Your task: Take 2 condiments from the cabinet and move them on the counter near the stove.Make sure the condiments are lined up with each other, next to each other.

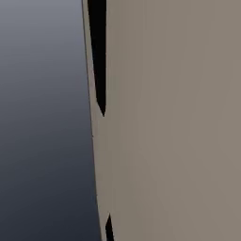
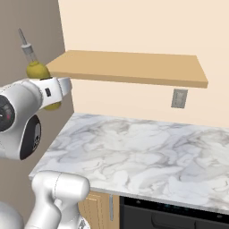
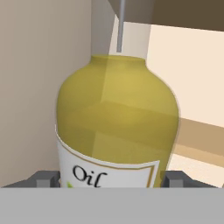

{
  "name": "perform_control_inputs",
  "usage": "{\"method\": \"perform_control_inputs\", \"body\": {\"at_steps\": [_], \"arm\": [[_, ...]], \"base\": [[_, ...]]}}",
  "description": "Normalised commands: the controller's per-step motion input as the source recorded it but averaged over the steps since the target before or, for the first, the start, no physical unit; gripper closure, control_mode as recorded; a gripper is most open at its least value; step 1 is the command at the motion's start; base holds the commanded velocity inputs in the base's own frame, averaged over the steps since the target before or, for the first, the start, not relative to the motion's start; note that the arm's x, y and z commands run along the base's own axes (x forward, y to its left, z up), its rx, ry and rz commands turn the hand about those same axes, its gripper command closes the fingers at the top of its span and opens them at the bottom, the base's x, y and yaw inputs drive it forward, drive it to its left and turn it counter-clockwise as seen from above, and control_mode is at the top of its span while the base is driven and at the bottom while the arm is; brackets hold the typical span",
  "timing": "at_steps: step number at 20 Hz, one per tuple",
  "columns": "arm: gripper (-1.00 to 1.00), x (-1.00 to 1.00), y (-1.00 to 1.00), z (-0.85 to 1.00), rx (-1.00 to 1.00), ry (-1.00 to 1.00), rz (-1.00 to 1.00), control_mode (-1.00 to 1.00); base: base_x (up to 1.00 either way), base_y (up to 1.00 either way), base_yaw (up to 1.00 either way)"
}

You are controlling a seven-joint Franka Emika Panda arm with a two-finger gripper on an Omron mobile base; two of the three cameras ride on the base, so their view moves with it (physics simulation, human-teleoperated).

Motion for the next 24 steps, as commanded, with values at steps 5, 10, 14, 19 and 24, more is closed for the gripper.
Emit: {"method": "perform_control_inputs", "body": {"at_steps": [5, 10, 14, 19, 24], "arm": [[1.00, -0.02, 0.00, -0.22, 0.00, 0.01, 0.00, -1.00], [1.00, 0.00, 0.00, -0.21, 0.00, 0.01, 0.00, -1.00], [1.00, 0.00, 0.00, -0.19, 0.00, 0.03, 0.00, -1.00], [1.00, 0.00, 0.00, -0.17, 0.00, 0.08, 0.00, -1.00], [1.00, 0.00, 0.00, -0.22, 0.00, 0.02, 0.00, -1.00]], "base": [[0.00, 0.00, 0.00], [0.00, 0.00, 0.00], [0.00, 0.00, 0.00], [0.00, 0.00, 0.00], [0.00, 0.00, 0.00]]}}
